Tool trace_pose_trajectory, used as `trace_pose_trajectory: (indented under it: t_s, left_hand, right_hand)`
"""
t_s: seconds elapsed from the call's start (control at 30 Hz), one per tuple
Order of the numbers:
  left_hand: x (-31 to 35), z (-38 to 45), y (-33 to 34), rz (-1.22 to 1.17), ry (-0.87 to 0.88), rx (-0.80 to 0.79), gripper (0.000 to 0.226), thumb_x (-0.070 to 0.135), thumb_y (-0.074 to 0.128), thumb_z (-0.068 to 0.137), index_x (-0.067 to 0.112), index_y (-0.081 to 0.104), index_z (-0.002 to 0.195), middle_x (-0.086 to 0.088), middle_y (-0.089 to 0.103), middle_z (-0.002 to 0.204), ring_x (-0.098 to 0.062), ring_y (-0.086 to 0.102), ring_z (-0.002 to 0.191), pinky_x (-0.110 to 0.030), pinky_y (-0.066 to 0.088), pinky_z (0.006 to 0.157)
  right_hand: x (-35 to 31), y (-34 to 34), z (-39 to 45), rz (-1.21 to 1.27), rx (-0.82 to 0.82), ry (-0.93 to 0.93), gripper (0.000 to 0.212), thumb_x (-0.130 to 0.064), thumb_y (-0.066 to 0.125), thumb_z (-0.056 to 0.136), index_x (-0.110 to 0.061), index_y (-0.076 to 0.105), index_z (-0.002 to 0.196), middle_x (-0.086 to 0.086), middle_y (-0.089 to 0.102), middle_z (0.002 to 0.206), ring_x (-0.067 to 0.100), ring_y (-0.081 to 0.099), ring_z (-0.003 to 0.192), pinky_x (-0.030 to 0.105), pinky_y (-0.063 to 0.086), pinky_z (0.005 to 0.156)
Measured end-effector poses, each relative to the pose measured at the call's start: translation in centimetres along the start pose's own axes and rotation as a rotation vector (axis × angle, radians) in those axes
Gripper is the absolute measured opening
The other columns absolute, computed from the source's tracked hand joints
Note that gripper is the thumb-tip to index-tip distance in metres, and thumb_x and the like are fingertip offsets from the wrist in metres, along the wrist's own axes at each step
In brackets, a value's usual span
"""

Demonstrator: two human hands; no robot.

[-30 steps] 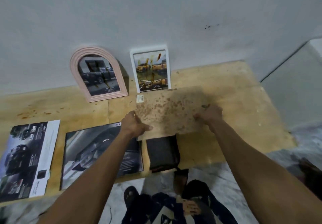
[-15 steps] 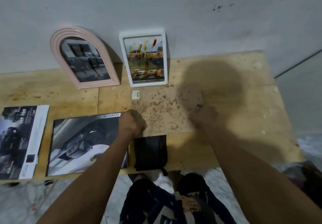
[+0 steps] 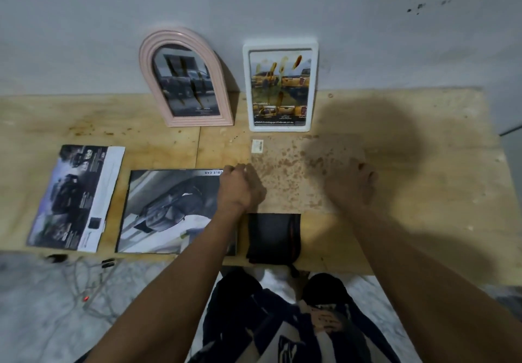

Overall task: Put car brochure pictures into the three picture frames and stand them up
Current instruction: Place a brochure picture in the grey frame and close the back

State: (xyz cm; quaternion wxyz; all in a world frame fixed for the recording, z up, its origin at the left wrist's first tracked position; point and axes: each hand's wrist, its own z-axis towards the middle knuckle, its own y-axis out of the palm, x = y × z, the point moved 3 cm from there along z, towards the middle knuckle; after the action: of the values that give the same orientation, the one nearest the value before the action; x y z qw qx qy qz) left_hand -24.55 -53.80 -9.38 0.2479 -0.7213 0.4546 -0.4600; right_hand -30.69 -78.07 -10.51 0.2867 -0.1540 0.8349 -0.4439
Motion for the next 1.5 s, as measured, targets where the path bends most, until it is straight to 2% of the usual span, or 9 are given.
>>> trace_pose_trajectory:
  t_s: [0.17, 0.3, 0.43, 0.5, 0.67, 0.9, 1.13, 1.37, 1.5]
  left_hand:
    - [-7.0, -0.8, -5.2, 0.02, -0.067, 0.103, 0.063, 0.032, 0.077, 0.085, 0.009, 0.052, 0.138, -0.016, 0.044, 0.141, -0.035, 0.05, 0.126, -0.048, 0.044, 0.108]
    - [-14.5, -1.5, -8.9, 0.063, -0.151, 0.154, 0.052, 0.037, 0.074, 0.086, 0.013, 0.057, 0.129, -0.015, 0.052, 0.135, -0.032, 0.055, 0.119, -0.045, 0.05, 0.1]
    - [-22.0, -2.3, -11.8, 0.158, -0.126, 0.121, 0.054, 0.046, 0.075, 0.081, 0.013, 0.059, 0.121, -0.014, 0.053, 0.125, -0.033, 0.052, 0.115, -0.046, 0.049, 0.093]
    - [-24.4, -2.5, -12.2, 0.181, -0.101, 0.091, 0.052, 0.048, 0.078, 0.079, 0.019, 0.057, 0.117, -0.01, 0.049, 0.126, -0.031, 0.05, 0.115, -0.045, 0.049, 0.094]
    - [-27.5, -2.1, -11.8, 0.321, 0.028, 0.015, 0.069, 0.062, 0.074, 0.077, 0.018, 0.048, 0.124, -0.01, 0.043, 0.136, -0.032, 0.039, 0.124, -0.048, 0.047, 0.093]
    - [-28.0, -1.4, -11.4, 0.311, 0.045, 0.008, 0.072, 0.06, 0.075, 0.076, 0.016, 0.048, 0.126, -0.009, 0.041, 0.137, -0.032, 0.036, 0.125, -0.049, 0.043, 0.094]
    - [-28.1, -1.3, -11.2, 0.334, 0.056, 0.0, 0.076, 0.062, 0.073, 0.077, 0.016, 0.046, 0.131, -0.01, 0.039, 0.14, -0.033, 0.034, 0.127, -0.049, 0.041, 0.097]
    - [-27.8, -1.2, -11.4, 0.353, 0.058, -0.003, 0.078, 0.062, 0.073, 0.078, 0.014, 0.045, 0.133, -0.011, 0.039, 0.141, -0.033, 0.034, 0.128, -0.048, 0.039, 0.099]
    - [-27.7, -1.3, -11.4, 0.355, 0.048, 0.002, 0.078, 0.06, 0.074, 0.079, 0.014, 0.045, 0.135, -0.01, 0.039, 0.141, -0.033, 0.034, 0.127, -0.047, 0.038, 0.099]
  right_hand:
    - [-6.8, 4.5, -4.9, 0.088, -0.161, -0.234, 0.041, -0.035, 0.048, 0.096, -0.009, 0.053, 0.127, 0.014, 0.052, 0.132, 0.029, 0.05, 0.115, 0.041, 0.044, 0.097]
    - [-11.2, 7.7, -10.1, 0.102, -0.21, -0.294, 0.041, -0.02, 0.052, 0.096, -0.001, 0.049, 0.132, 0.018, 0.053, 0.129, 0.036, 0.052, 0.118, 0.041, 0.042, 0.095]
    - [-13.1, 12.8, -15.9, 0.198, -0.242, -0.251, 0.029, -0.017, 0.056, 0.09, -0.007, 0.057, 0.118, 0.01, 0.061, 0.112, 0.028, 0.061, 0.097, 0.03, 0.044, 0.069]
    - [-13.4, 14.7, -17.6, 0.2, -0.229, -0.207, 0.026, -0.015, 0.06, 0.088, -0.007, 0.057, 0.113, 0.009, 0.059, 0.113, 0.027, 0.06, 0.1, 0.028, 0.044, 0.072]
    - [-13.3, 17.5, -20.7, 0.054, -0.121, -0.135, 0.037, -0.017, 0.055, 0.09, -0.008, 0.045, 0.125, 0.014, 0.035, 0.138, 0.034, 0.038, 0.121, 0.046, 0.042, 0.097]
    - [-14.9, 19.0, -22.4, -0.134, -0.182, -0.063, 0.065, -0.03, 0.056, 0.093, -0.002, 0.028, 0.144, 0.015, 0.015, 0.152, 0.035, 0.019, 0.139, 0.047, 0.038, 0.103]
    - [-15.7, 19.6, -23.3, -0.028, -0.083, -0.007, 0.055, -0.024, 0.058, 0.092, -0.009, 0.033, 0.139, 0.014, 0.025, 0.15, 0.036, 0.022, 0.137, 0.047, 0.031, 0.109]
    - [-15.8, 19.4, -22.4, 0.045, -0.091, 0.111, 0.074, -0.021, 0.061, 0.09, -0.007, 0.019, 0.15, 0.015, 0.016, 0.155, 0.036, 0.02, 0.139, 0.046, 0.031, 0.108]
    - [-15.8, 19.4, -22.0, 0.074, -0.045, 0.149, 0.062, -0.019, 0.061, 0.09, -0.01, 0.029, 0.143, 0.015, 0.023, 0.152, 0.035, 0.024, 0.137, 0.048, 0.03, 0.107]
